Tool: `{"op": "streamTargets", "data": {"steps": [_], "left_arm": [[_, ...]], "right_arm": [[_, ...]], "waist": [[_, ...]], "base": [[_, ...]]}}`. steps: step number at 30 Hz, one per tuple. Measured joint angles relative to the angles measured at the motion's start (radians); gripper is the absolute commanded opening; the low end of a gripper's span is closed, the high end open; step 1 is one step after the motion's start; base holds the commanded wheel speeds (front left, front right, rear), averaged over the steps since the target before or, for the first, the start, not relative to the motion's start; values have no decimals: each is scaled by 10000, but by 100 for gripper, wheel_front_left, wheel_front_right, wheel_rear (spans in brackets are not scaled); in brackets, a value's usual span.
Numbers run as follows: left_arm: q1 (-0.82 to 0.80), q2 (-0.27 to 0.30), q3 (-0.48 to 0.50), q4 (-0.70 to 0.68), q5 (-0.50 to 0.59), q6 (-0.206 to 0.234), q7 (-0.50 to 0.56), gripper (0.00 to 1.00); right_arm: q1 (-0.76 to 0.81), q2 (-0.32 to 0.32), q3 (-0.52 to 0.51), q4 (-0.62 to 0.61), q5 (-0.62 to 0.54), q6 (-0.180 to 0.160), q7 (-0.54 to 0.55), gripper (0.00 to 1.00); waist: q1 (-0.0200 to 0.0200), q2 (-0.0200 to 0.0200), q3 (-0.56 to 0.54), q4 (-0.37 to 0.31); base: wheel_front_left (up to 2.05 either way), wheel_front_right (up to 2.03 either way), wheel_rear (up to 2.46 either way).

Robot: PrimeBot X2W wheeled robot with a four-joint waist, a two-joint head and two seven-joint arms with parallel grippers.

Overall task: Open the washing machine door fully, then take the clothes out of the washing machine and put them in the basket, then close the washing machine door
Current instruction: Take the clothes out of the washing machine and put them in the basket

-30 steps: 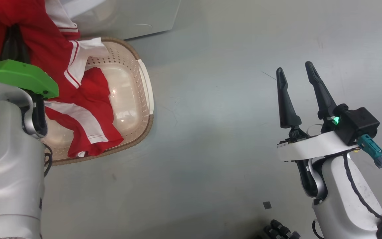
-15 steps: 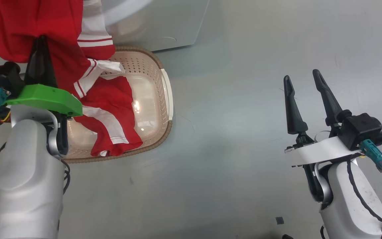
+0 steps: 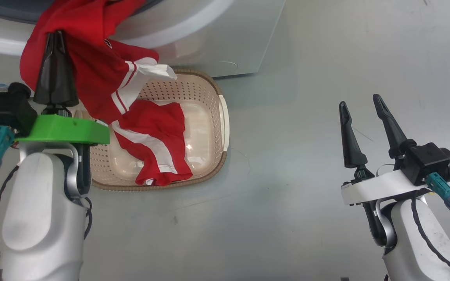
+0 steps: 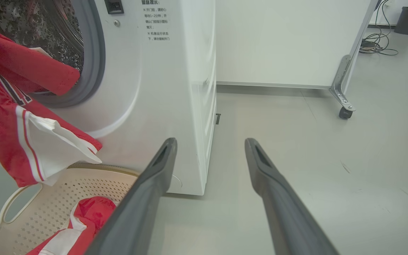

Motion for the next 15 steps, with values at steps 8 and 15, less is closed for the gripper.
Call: {"op": "streamTargets", "data": {"steps": [8,15], "left_arm": [[1262,-29,-535,-449,8,0,0,0],[2162,-29,-744,4,-59,13,2,0]], "right_arm": [[152,15,142,48,-73,119,0,100],[162,111,347,84,-73,230,0,100]], "waist": [[0,0,-419,260],[0,0,-475,83]], "base": [[0,0,0],[0,0,0]]}}
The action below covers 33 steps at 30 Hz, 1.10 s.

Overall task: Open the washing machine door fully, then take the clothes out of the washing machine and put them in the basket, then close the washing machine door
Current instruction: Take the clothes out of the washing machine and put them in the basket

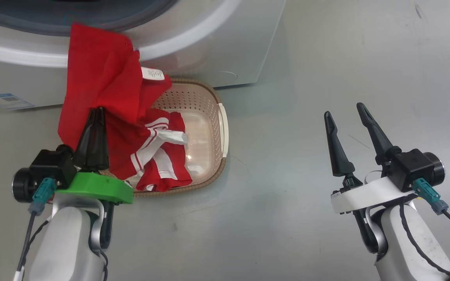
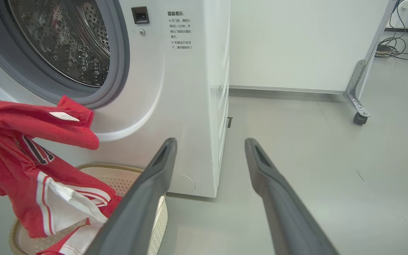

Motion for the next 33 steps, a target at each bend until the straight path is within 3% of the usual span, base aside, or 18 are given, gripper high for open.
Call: {"op": "streamTargets", "data": {"steps": [15,25,33], "left_arm": [[42,6,-121,1256,-245,88,389,0],[-1159,63,-313,2830,-228,82,1379,0],[-1960,458,-128,4155,-130,211,1958,0]], "right_arm": [[-4,157,138,-90,50,0,0,100],[-133,205,136,-305,242,0,0,100],[-491,242,265,-343,349,73,0,100]], "waist": [[0,0,426,-930],[0,0,1202,-1351],[0,0,1753,-1749]], "base": [[0,0,0],[0,0,0],[0,0,0]]}}
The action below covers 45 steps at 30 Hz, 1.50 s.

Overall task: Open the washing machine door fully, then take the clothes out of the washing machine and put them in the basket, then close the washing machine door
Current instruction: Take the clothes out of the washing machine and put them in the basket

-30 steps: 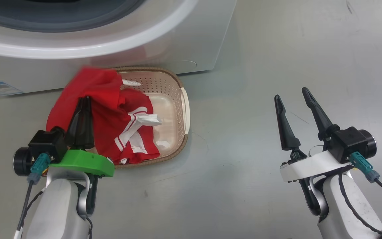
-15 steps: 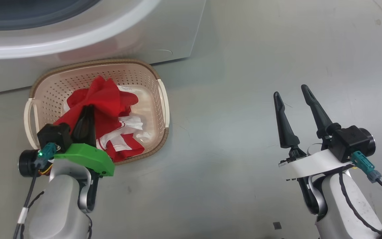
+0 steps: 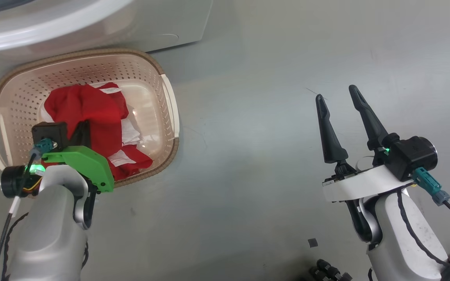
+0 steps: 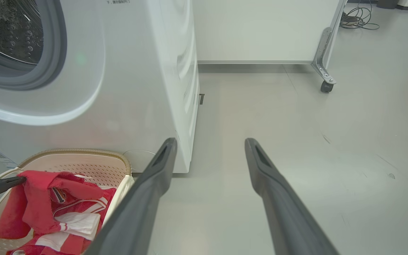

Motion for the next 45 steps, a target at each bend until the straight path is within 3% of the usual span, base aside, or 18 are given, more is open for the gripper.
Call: {"op": "streamTargets", "data": {"steps": [11,12,13,14,15,33,45], "left_arm": [[-756,130,257,1620,-165,58,604,2],[-813,130,286,1697,-196,58,596,24],[-867,132,307,1774,-203,56,583,31],[-895,132,307,1829,-203,52,520,78],[-908,130,313,1873,-203,48,447,100],[-916,-4,301,1883,-201,-196,-1789,100],[-114,-309,462,535,-274,-265,-1969,100]], "right_arm": [[-226,46,-13,46,19,0,0,100],[-228,46,-21,52,19,0,0,100],[-231,48,-33,65,19,0,0,100],[-235,50,-56,92,19,-4,0,100],[-235,50,-77,121,19,-6,0,100],[-228,50,-479,313,-82,-13,0,100],[217,-211,-817,581,-355,-98,0,100]], "waist": [[0,0,428,-429],[0,0,427,-437],[0,0,420,-440],[0,0,404,-438],[0,0,377,-434],[0,0,-385,191],[0,0,-1506,872]], "base": [[0,0,0],[0,0,0],[0,0,0],[0,0,0],[0,0,0],[0,0,0],[0,0,0]]}}
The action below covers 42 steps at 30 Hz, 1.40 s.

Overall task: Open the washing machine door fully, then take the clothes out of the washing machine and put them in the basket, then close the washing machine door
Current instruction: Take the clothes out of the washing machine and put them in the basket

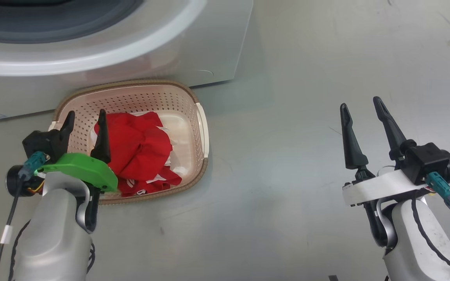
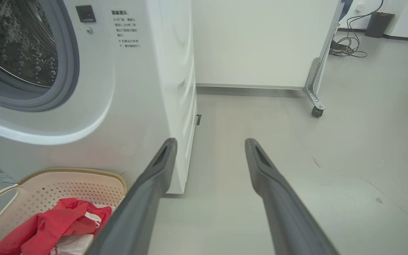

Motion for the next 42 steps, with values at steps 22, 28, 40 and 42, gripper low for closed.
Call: {"op": "streamTargets", "data": {"steps": [22,28,40,42], "left_arm": [[2905,-23,228,-3950,803,232,10,100],[3807,-23,61,-4301,880,267,10,100],[4903,-21,-176,-5097,907,435,10,100],[5020,-19,-178,-5206,963,474,10,100]], "right_arm": [[1681,-150,-148,-2,-199,-128,0,100],[2185,-127,-146,-52,-213,-182,0,100],[2885,-50,-82,-278,-255,-349,0,100],[2949,-48,-77,-295,-257,-357,0,100]], "waist": [[0,0,-2723,1086],[0,0,-3330,1285],[0,0,-3890,1423],[0,0,-3929,1407]], "base": [[0,0,0],[0,0,0],[0,0,0],[0,0,0]]}}
